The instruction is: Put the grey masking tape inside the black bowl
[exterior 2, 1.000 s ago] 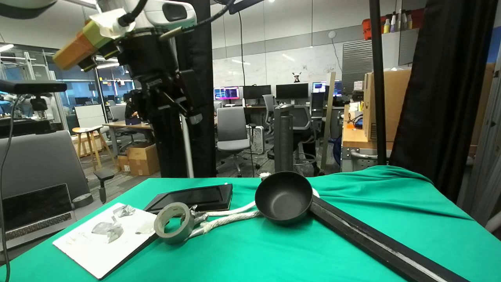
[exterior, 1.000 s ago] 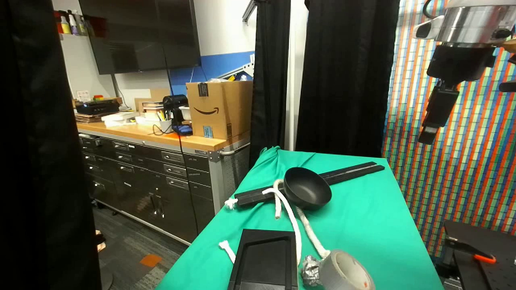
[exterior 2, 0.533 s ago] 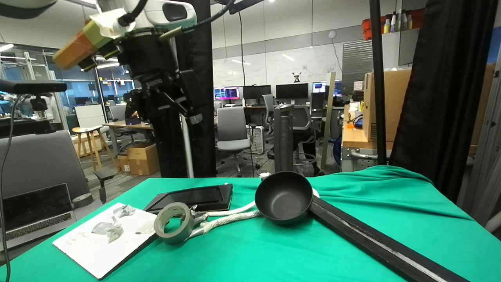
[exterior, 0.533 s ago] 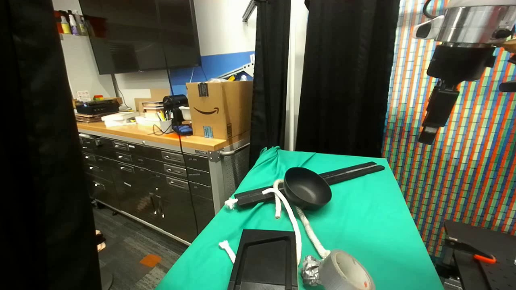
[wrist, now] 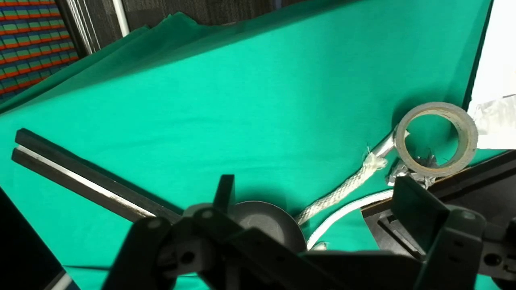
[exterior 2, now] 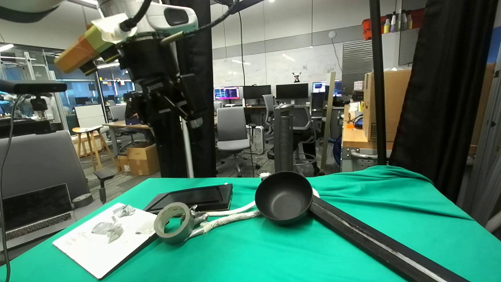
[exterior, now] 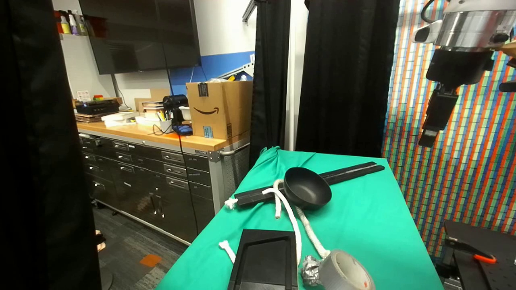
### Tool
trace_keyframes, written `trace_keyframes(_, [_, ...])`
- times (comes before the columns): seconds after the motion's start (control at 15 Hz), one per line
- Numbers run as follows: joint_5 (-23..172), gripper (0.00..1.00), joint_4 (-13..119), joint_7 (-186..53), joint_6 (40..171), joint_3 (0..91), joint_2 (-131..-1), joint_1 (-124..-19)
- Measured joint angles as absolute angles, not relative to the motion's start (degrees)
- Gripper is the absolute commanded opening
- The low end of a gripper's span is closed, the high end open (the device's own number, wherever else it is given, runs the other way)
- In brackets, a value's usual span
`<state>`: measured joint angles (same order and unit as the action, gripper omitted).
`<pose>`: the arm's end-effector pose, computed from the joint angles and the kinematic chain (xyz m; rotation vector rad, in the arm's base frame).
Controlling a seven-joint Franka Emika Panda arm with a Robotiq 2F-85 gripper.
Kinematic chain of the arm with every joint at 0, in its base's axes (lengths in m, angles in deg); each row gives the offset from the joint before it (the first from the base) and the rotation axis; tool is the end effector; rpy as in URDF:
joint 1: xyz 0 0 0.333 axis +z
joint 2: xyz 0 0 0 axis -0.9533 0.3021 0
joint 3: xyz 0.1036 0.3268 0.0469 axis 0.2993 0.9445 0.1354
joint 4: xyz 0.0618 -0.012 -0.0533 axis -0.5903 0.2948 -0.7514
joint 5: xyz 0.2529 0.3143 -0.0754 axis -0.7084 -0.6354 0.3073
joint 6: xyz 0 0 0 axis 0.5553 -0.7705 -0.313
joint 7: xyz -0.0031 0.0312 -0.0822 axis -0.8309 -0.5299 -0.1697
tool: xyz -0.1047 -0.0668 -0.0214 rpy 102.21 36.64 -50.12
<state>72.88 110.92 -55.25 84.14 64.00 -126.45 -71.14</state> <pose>0.3198 0.0928 0.4830 2.9611 -0.0780 0.2241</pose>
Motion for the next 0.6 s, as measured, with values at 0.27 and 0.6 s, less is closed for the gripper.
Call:
trace_keyframes(0.27, [72.11,1.0,111.38,-54.13,87.01,64.03,-125.86,-69.87])
trace_keyframes(0.6, [69.96,1.0,113.84,-51.22,95.29,64.07,-124.04,-68.32])
